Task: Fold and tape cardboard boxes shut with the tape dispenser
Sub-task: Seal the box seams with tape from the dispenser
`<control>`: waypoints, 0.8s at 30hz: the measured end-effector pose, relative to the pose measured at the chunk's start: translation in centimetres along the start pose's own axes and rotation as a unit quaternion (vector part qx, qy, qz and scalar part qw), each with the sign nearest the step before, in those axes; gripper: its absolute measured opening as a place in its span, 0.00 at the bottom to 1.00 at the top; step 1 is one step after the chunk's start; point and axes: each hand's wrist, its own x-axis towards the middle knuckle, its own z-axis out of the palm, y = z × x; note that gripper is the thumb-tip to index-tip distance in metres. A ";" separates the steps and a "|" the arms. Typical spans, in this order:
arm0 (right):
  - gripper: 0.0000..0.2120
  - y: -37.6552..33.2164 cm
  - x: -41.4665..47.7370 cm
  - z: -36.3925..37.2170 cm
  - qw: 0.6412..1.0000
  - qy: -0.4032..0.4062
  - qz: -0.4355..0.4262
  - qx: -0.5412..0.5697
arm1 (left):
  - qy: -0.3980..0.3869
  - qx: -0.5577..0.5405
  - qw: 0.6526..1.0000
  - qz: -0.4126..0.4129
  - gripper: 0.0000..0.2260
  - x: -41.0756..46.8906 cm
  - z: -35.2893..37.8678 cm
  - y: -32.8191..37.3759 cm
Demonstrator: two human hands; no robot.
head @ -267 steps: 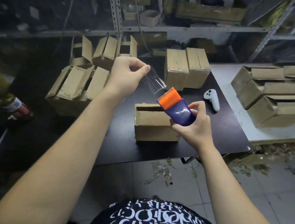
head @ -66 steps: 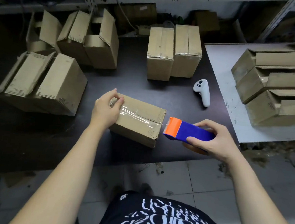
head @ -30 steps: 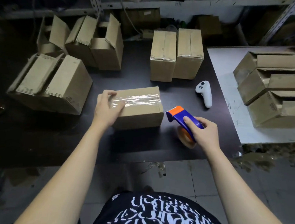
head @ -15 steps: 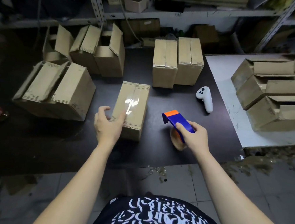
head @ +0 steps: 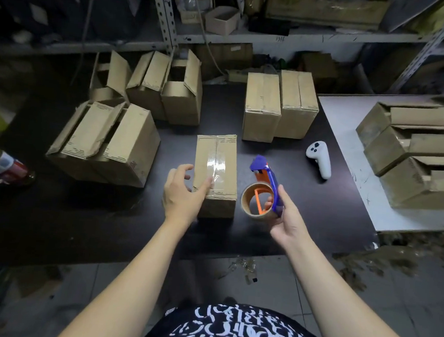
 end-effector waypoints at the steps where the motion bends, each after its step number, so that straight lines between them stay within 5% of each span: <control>1: 0.22 0.0 0.0 0.0 0.999 -0.007 -0.022 -0.028 | 0.027 -0.002 0.999 0.025 0.18 0.0 -0.1 0.4; 5: 0.24 -0.1 -0.7 0.1 0.960 -0.063 -0.164 -0.216 | 0.045 -0.071 0.994 0.074 0.02 1.0 -0.9 2.5; 9: 0.20 0.2 -2.4 0.2 0.887 -0.079 -0.248 -0.382 | 0.000 -0.183 0.983 0.020 0.03 2.3 -2.4 4.9; 16: 0.12 0.5 -3.6 0.7 0.812 -0.126 -0.313 -0.477 | -0.218 -0.221 0.949 0.059 0.09 3.0 -4.6 6.9; 24: 0.12 1.7 -5.4 0.8 0.781 -0.159 -0.333 -0.503 | -0.358 -0.161 0.917 0.073 0.11 3.7 -7.1 8.1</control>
